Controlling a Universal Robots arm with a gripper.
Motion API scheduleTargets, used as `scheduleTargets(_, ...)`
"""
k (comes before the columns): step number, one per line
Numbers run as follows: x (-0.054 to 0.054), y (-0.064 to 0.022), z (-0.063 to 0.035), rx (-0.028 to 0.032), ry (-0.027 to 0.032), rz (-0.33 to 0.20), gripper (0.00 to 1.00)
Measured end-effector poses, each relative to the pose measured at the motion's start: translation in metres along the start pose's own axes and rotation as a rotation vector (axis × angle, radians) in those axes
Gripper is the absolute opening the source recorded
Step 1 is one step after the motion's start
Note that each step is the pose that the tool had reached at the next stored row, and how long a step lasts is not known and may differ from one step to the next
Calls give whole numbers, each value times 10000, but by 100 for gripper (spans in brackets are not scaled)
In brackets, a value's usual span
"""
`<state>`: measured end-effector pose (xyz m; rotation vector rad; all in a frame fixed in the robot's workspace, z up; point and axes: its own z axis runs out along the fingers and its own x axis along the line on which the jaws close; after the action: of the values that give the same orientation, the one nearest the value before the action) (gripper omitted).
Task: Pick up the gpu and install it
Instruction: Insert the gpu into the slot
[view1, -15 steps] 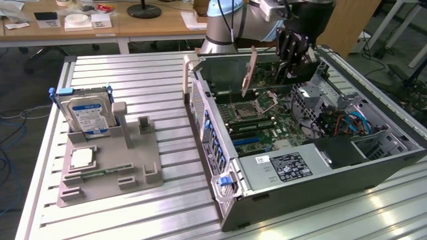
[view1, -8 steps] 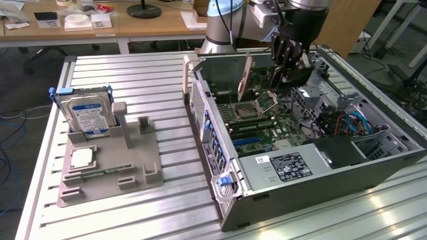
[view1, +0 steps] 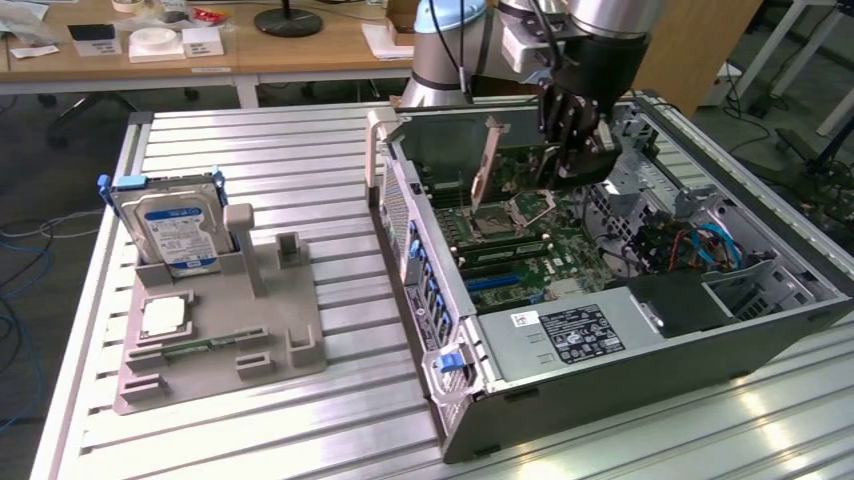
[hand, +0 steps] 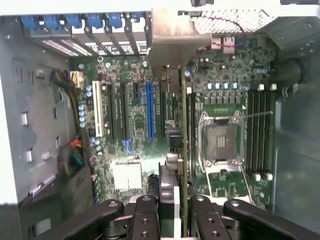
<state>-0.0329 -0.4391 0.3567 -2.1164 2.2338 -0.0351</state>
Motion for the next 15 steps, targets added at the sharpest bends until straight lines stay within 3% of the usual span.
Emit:
scheduleTargets(7, 51, 37, 124, -45, 1, -33, 28)
scheduleTargets(15, 77, 82, 254, -56, -4, -120, 28)
